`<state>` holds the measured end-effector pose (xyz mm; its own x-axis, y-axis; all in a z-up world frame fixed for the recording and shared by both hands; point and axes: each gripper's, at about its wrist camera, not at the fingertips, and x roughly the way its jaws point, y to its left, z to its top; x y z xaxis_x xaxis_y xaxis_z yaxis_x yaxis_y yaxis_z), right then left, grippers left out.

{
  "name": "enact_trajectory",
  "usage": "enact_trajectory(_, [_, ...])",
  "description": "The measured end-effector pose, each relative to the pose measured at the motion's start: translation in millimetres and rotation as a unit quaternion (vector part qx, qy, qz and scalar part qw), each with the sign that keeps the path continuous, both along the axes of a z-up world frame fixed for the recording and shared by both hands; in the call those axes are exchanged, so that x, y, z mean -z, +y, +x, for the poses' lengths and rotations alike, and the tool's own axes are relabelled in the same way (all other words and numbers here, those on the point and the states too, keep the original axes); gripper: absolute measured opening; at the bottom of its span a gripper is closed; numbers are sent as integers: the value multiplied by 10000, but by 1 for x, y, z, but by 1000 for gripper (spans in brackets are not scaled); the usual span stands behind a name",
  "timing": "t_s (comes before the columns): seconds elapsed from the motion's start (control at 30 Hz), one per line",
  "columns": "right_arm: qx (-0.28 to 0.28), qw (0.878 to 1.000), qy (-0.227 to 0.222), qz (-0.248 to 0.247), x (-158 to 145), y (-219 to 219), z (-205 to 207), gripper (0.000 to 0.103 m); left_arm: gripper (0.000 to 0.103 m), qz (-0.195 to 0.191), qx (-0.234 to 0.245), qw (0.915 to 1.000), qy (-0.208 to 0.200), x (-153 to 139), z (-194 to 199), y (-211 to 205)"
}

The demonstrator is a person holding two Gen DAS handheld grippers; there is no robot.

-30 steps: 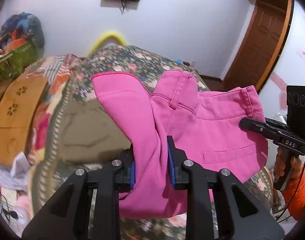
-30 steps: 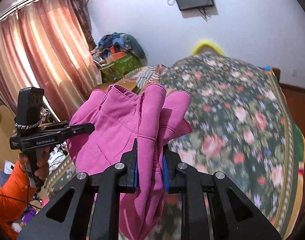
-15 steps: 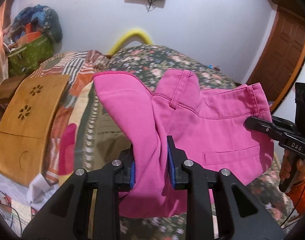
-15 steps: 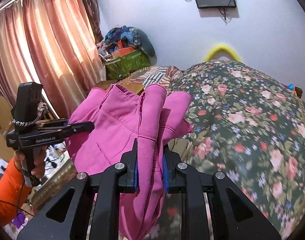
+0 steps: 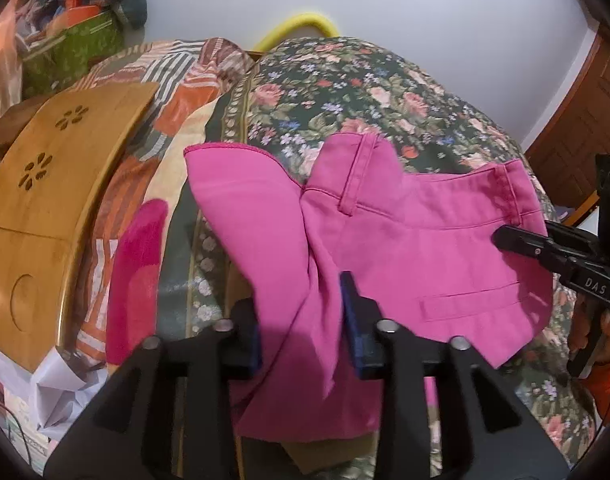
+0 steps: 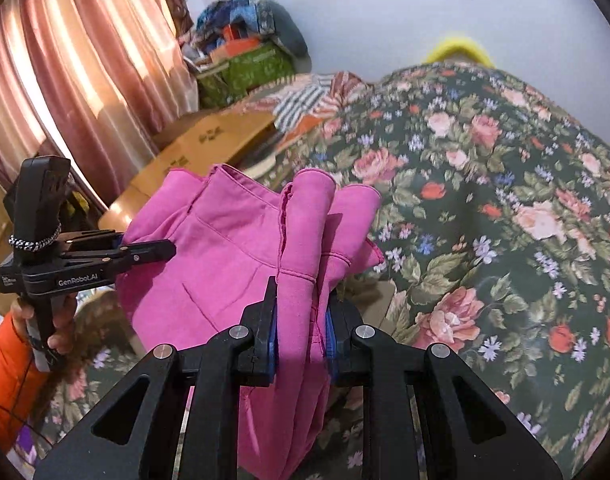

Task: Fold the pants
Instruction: 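Lift the pink pants with both grippers and fold them over onto the stack, then open both grippers and press the folded pink pants flat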

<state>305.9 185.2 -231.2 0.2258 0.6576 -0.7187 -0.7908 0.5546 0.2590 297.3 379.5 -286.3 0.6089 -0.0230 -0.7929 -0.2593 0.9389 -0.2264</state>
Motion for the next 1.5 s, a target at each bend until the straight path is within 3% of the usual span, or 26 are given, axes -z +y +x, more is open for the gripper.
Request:
enact_trajectory(0.07, [1,10000,39,-62,5,-1,3,23,56,-18,-108,9999,-24,4,-3,5])
enact_trajectory(0.13, [18,9998,96,-160,12,-1,5,25,62,-61,-190,9998,-13,6,-4,8])
enact_trajectory(0.2, [49,9996,135,-262,18,-2,6,29,63,-30,-196,9998,39,6,-5,7])
enact_trajectory(0.37, [211,9980,59,-590,26,-4,10,52,73,393,-207,9989,148,2,-11,2])
enact_trajectory(0.6, [276,9971,-51,-706,18,-17,9,52,73,264,-410,9988,28,-11,-33,14])
enact_trajectory(0.73, [287,9985,-149,-437,5,-22,7,52,75,288,-525,9977,308,0,-28,19])
enact_trajectory(1.0, [159,9956,-100,-920,35,-6,11,54,76,17,-735,9966,375,10,-28,32])
enact_trajectory(1.13, [199,9960,-101,-867,33,-13,13,54,76,216,-774,9954,521,10,-32,30])
enact_trajectory(1.27, [364,9935,-377,-1011,26,-23,11,55,75,153,-869,9939,665,14,-39,32])
enact_trajectory(1.4, [526,9936,-403,-917,12,-41,6,55,69,270,-968,9928,655,1,-48,26])
enact_trajectory(1.5, [582,9939,-555,-755,-9,-55,-6,55,67,474,-918,9934,494,-27,-59,10])
